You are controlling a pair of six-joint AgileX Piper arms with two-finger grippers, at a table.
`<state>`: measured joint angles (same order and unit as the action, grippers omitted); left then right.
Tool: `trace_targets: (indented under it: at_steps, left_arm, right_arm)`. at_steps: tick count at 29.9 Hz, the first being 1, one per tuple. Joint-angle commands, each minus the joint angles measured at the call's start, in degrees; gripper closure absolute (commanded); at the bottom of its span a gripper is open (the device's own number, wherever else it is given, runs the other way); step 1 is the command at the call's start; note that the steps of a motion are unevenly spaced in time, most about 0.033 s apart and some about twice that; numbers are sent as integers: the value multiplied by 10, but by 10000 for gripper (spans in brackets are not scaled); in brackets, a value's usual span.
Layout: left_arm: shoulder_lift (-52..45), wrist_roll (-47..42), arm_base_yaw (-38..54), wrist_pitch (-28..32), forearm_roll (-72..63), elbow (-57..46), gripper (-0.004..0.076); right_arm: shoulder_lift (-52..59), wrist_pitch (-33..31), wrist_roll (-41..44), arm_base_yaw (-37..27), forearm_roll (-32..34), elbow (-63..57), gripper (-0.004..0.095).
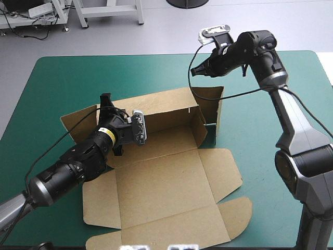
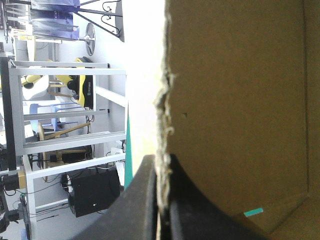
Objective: Fold the box
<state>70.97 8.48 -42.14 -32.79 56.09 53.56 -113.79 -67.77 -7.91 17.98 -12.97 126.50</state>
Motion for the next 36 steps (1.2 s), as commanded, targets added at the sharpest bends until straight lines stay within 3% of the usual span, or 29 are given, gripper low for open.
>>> trace_targets:
  at_steps: [1, 5, 24, 28, 36]
  left_arm:
    - [-14, -11, -3, -6, 4, 8, 729]
    - [-14, -11, -3, -1, 4, 8, 729]
    - [-14, -22, -3, 5, 5, 8, 729]
    - [-14, -31, -3, 5, 6, 8, 729]
    - [-14, -31, -3, 8, 6, 8, 729]
  right_arm:
    - [18, 1, 3, -1, -2, 21, 922]
    - [15, -38, 3, -1, -2, 17, 922]
    - [114, -36, -29, -1, -64, -182, 927]
    - [145, 15, -42, -1, -87, -235, 927]
    - [225, 173, -108, -1, -116, -401, 927]
